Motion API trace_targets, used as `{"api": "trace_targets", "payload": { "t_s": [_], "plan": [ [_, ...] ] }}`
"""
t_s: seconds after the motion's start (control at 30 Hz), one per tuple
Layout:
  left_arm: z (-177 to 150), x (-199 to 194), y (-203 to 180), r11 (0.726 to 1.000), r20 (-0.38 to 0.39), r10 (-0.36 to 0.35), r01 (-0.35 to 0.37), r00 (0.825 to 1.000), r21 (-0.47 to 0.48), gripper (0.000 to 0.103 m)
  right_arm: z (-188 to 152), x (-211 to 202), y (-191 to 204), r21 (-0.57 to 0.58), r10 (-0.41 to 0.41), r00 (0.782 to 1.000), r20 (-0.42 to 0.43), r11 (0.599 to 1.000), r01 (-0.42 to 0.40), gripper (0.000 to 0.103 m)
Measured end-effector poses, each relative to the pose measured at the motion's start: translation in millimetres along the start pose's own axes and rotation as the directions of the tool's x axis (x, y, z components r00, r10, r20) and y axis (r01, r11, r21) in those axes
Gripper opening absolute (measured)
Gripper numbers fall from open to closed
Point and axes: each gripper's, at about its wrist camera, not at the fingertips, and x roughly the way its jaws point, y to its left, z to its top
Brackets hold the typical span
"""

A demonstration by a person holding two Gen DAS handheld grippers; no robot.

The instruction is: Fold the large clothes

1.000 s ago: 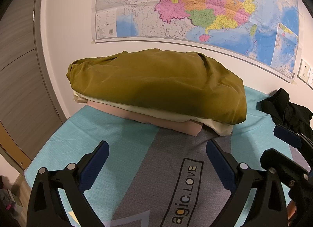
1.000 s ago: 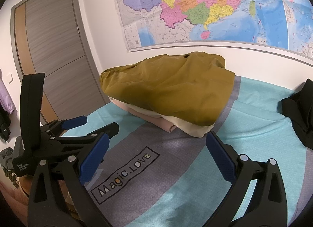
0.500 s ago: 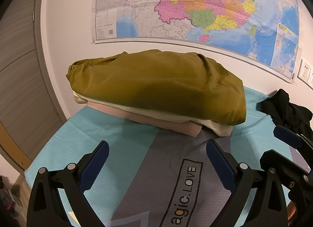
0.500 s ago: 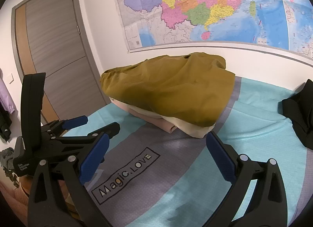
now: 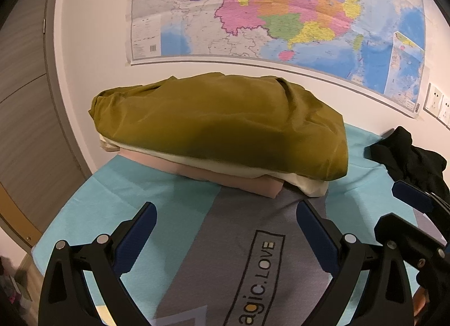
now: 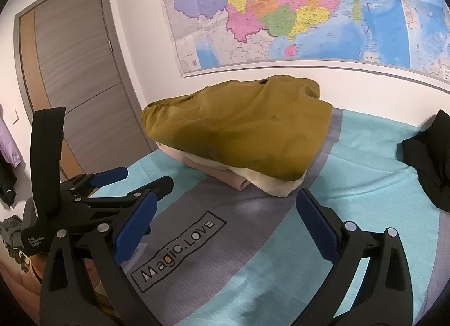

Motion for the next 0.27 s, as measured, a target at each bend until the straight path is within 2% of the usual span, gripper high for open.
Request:
{"api": "trace_targets", "payload": {
  "t_s": [0.13, 0.27],
  "plan": [
    [0.4, 2.3, -11.8, 0.999, -0.010, -0.035, 0.035, 0.999, 0.016, 0.096, -1.5, -11.1, -10.8, 0.026, -0.028, 0.999, 0.017, 0.999, 0.027, 0.098],
    [0.9, 12.8, -37.6, 0.984, -0.064, -0.170, 0.173, 0.983, 0.041, 0.096, -5.8, -31.3, -30.9, 0.069, -0.085, 0.995, 0.041, 0.994, 0.082, 0.098]
  ]
}}
